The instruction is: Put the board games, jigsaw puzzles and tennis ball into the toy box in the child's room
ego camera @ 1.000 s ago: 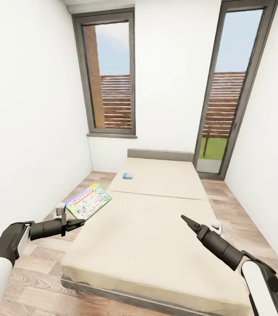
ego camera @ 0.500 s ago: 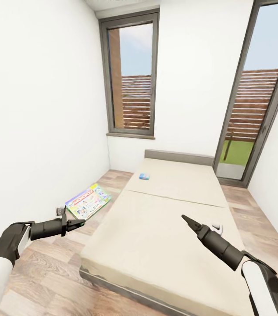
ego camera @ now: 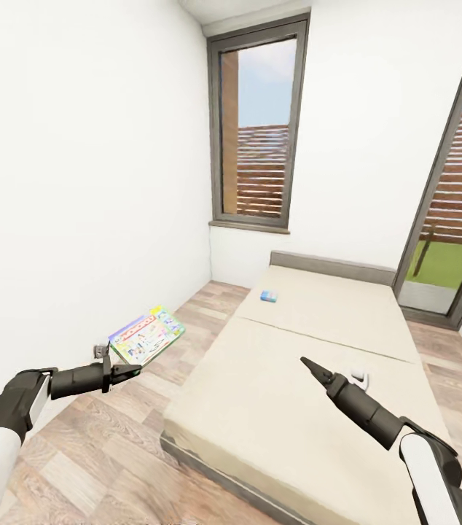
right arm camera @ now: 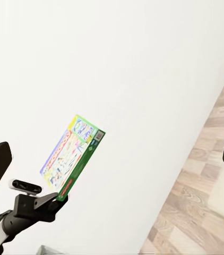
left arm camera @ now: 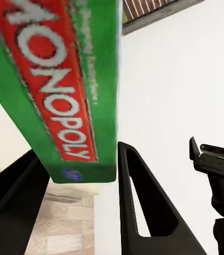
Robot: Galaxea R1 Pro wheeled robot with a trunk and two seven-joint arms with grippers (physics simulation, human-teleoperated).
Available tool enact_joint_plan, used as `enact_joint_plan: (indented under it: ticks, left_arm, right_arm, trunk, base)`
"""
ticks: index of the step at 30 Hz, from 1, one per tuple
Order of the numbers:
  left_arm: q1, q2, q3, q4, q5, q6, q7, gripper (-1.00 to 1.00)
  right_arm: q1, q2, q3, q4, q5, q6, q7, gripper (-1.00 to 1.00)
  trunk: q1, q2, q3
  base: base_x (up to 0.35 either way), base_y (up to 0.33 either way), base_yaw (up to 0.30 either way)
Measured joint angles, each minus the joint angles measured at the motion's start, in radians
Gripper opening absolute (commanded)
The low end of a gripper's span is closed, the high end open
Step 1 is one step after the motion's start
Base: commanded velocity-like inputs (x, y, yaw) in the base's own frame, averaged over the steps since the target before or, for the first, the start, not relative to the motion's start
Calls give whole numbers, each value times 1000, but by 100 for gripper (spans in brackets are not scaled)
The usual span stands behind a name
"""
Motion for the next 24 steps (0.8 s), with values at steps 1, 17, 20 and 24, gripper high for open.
enact_joint_plan:
  ticks: [1,17,20,24]
  left_arm:
    - [0,0,0,0,0,0,0,-100]
    - [0,0,0,0,0,-2,0,-100]
    - [0,0,0,0,0,-2,0,-100]
    - [0,-1,0,0,0,-2,0,-100]
  right_arm:
    - [0,0,0,1,0,0,0,100]
    - [0,-6,-1,18,-5,-1,0,100]
    - [0,-6,-1,18,-5,-1,0,100]
    - [0,-6,-1,18,-5,0,0,100]
  trunk:
    - [-4,7,3]
    - [-65,119,53]
    - [-77,140,63]
    - [-92,168,75]
  base:
    - [0,0,289]
    - [0,0,289]
    - [0,0,288]
    - [0,0,288]
